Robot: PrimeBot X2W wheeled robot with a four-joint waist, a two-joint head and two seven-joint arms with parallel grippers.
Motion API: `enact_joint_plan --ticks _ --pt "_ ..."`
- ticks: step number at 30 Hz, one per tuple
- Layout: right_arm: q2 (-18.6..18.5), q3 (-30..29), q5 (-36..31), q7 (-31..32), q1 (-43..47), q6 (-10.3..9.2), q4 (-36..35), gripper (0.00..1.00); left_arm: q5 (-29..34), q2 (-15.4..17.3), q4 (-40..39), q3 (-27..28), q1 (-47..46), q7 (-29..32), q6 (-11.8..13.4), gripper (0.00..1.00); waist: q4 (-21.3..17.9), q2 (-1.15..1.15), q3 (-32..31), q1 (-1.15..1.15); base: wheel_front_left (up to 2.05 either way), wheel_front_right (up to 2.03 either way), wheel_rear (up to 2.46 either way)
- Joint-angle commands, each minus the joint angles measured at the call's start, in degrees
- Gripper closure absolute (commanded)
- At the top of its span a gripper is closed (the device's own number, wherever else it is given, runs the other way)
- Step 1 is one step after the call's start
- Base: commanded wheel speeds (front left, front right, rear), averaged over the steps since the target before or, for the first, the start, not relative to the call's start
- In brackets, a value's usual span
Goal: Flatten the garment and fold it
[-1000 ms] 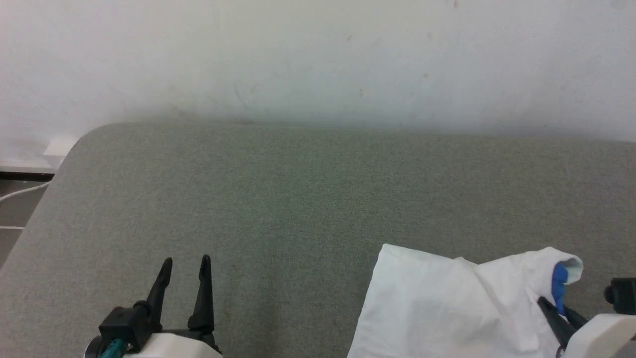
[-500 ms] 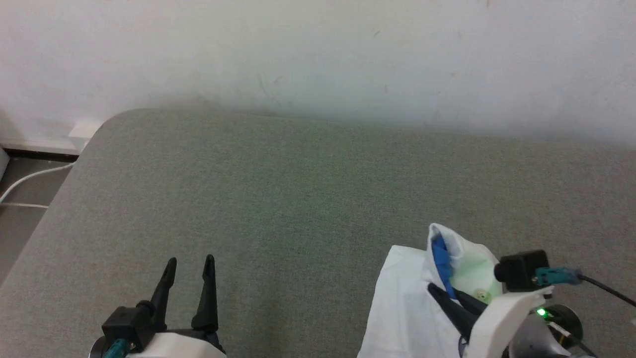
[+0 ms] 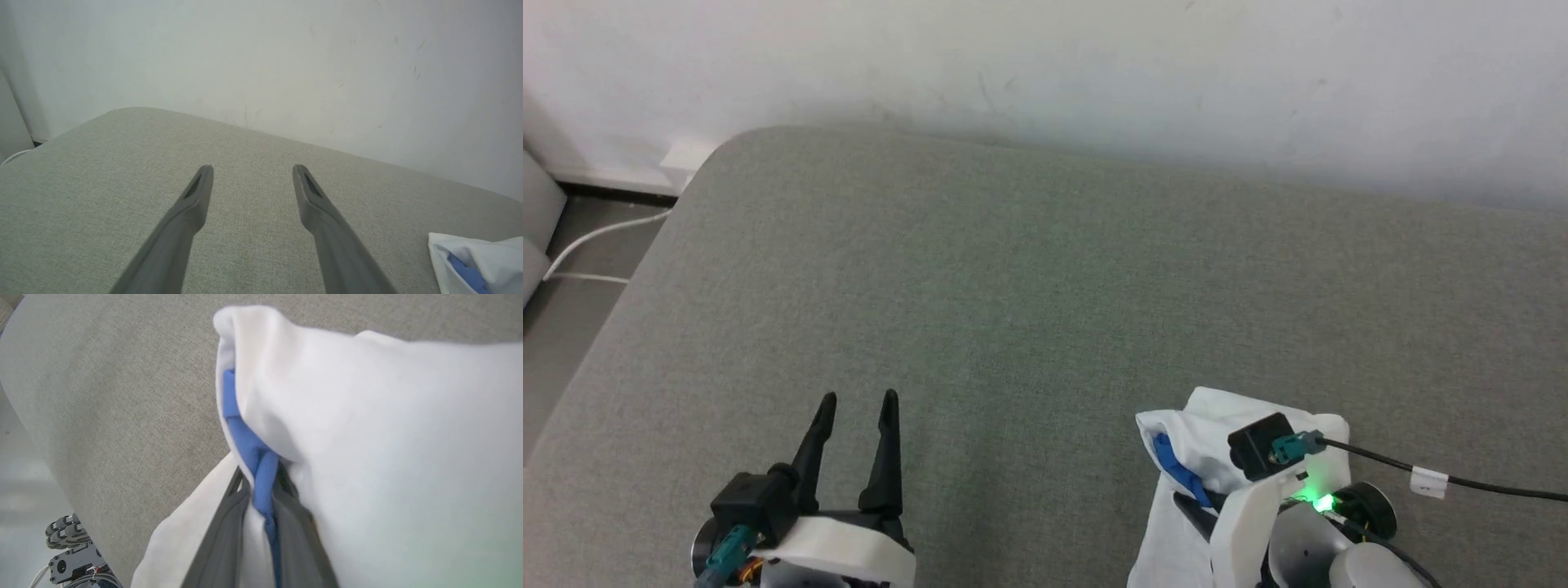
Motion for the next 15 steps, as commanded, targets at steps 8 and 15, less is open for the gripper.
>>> enact_joint_plan --ticks 8,15 --pt "-0.3 3.38 0.84 -6.04 -5.0 -0.06 10.05 1.0 -0.95 -0.1 0.96 -1.49 -2.35 -0.28 0.82 0.0 0.86 0.0 2.25 0.0 0.0 0.0 0.0" --pt "-2.44 9.69 6.19 -11.57 -7.14 -0.06 9.01 0.0 -0.4 -0.1 1.65 -0.95 -1.89 -0.28 0.87 0.0 -1.33 0.0 -0.2 0.0 0.0 0.0 0.0"
